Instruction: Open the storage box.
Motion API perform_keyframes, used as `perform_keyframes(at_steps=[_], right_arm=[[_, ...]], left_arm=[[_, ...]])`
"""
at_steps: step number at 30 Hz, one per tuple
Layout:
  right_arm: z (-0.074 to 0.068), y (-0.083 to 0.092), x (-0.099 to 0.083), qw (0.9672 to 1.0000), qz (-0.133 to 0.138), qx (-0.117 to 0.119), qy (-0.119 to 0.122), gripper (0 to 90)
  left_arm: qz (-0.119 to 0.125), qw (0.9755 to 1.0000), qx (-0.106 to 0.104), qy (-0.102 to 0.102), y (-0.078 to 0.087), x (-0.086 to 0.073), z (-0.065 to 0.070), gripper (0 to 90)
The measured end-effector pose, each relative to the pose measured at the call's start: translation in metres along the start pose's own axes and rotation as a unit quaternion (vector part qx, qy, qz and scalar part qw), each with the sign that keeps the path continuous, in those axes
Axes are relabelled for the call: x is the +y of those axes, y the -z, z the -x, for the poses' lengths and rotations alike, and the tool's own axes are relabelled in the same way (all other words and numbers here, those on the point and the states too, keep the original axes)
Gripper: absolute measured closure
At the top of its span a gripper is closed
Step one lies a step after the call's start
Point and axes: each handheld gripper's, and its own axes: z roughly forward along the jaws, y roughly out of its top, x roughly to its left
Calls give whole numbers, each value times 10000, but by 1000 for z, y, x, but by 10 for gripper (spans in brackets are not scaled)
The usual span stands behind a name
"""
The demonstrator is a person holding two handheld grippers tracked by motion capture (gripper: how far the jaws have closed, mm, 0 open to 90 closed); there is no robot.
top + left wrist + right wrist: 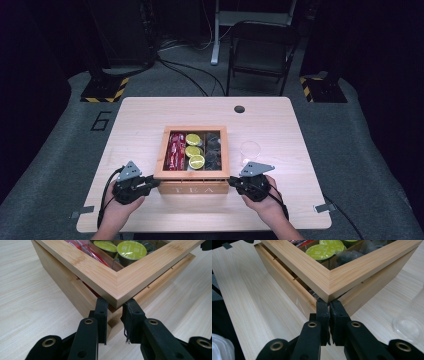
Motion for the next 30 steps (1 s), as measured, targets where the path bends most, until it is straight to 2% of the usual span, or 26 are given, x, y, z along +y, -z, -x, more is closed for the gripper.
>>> perform_keyframes(at_steps=[5, 9, 19, 25, 27, 28, 30], right_arm=[[1, 1, 6, 10000, 25, -22, 58, 844], [1, 3, 10, 10000, 27, -42, -16, 810], [4, 3, 22, 9998, 194, -101, -32, 746], [6, 5, 30, 9994, 274, -185, -95, 723], [8, 6, 33, 9995, 289, -151, -46, 718], [8, 7, 34, 9993, 307, -182, -124, 717], [9, 7, 36, 9993, 306, -169, -119, 717]], left_arm=[[4, 10000, 16, -20, 2, 5, 0, 736], [-29, 9999, 72, -101, 4, 11, 0, 713], [87, 9999, 131, -2, 7, 24, -1, 638], [249, 9995, 184, 70, 9, 32, -3, 629], [272, 9995, 158, 103, 10, 34, -4, 628], [310, 9993, 157, 148, 10, 35, -4, 628], [317, 9993, 152, 126, 11, 36, -5, 628]])
